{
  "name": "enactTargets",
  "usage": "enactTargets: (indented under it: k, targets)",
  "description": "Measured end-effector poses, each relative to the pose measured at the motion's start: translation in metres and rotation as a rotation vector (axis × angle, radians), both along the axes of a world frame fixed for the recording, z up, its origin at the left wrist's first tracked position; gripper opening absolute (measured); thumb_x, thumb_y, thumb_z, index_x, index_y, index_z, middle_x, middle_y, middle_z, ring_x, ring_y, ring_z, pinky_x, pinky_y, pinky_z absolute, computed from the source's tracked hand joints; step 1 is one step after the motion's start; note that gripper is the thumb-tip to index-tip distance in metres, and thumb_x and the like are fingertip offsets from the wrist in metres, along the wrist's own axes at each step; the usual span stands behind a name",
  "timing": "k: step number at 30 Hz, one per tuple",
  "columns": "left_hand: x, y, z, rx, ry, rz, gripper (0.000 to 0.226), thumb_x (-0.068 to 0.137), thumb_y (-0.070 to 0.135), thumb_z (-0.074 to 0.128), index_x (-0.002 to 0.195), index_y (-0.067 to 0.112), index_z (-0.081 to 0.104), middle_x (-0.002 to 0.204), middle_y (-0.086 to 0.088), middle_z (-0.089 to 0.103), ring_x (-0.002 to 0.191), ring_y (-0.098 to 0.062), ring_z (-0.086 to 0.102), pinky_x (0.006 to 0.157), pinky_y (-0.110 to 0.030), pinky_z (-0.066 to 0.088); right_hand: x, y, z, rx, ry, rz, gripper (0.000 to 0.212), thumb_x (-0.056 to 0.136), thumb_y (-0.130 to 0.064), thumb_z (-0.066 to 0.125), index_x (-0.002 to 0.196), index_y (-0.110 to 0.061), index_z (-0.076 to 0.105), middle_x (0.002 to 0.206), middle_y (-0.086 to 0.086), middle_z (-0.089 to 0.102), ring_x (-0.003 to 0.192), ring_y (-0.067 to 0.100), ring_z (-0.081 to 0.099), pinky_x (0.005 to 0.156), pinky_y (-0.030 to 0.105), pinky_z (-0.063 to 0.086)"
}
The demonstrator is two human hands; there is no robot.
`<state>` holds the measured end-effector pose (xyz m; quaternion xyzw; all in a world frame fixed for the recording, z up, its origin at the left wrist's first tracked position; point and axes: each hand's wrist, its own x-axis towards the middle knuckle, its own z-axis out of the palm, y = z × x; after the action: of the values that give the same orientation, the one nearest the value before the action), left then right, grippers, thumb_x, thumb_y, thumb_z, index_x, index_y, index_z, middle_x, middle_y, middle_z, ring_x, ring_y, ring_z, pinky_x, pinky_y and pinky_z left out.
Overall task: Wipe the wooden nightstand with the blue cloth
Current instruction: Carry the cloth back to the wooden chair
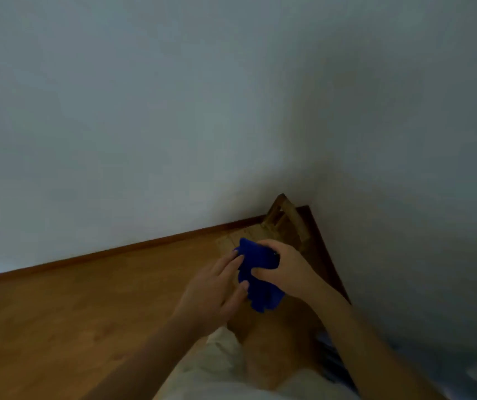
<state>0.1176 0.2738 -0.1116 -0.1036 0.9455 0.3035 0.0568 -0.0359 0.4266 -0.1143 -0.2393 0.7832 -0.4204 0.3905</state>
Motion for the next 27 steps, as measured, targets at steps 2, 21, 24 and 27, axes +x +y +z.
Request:
enactTargets:
  k: [2, 21, 24, 27]
  targets:
    - [-0.016, -0.03, -0.005, 0.015, -0.026, -0.081, 0.08, 0.095, 0.072, 0.009, 0.156, 0.026, 0.03, 0.159, 0.011, 0.033, 0.142, -0.008, 0.034, 0.115, -0.026, 0.031, -0.007, -0.018, -0.009, 0.024, -0.002, -0.062, 0.047, 0.088, -0.02, 0.078, 0.129, -0.029, 0.057, 0.113, -0.023, 0.062, 0.093, -0.021, 0.059, 0.072, 0.005, 0.049]
    - [-0.074, -0.107, -0.195, 0.229, -0.201, -0.21, 0.067, 0.1, 0.057, 0.025, 0.153, 0.018, 0.036, 0.156, 0.001, 0.039, 0.139, -0.013, 0.038, 0.114, -0.033, 0.036, -0.026, -0.082, -0.206, 0.195, -0.076, -0.265, 0.061, 0.088, -0.014, 0.076, 0.143, -0.017, 0.052, 0.132, -0.005, 0.06, 0.115, 0.01, 0.058, 0.098, 0.029, 0.05]
    - [-0.091, -0.11, -0.242, 0.209, -0.229, -0.226, 0.07, 0.098, 0.059, 0.022, 0.153, 0.018, 0.037, 0.156, 0.001, 0.039, 0.139, -0.012, 0.038, 0.114, -0.032, 0.035, -0.037, -0.085, -0.256, 0.178, -0.075, -0.287, 0.058, 0.089, -0.015, 0.076, 0.142, -0.018, 0.052, 0.127, -0.009, 0.061, 0.107, 0.0, 0.059, 0.093, 0.02, 0.049]
    - [-0.119, -0.11, -0.287, 0.141, -0.262, -0.28, 0.078, 0.094, 0.064, 0.016, 0.154, 0.018, 0.035, 0.159, -0.001, 0.038, 0.141, -0.017, 0.038, 0.114, -0.039, 0.037, -0.054, -0.083, -0.301, 0.157, -0.068, -0.312, 0.058, 0.089, -0.013, 0.075, 0.142, -0.019, 0.051, 0.122, -0.014, 0.058, 0.103, -0.005, 0.057, 0.086, 0.012, 0.044]
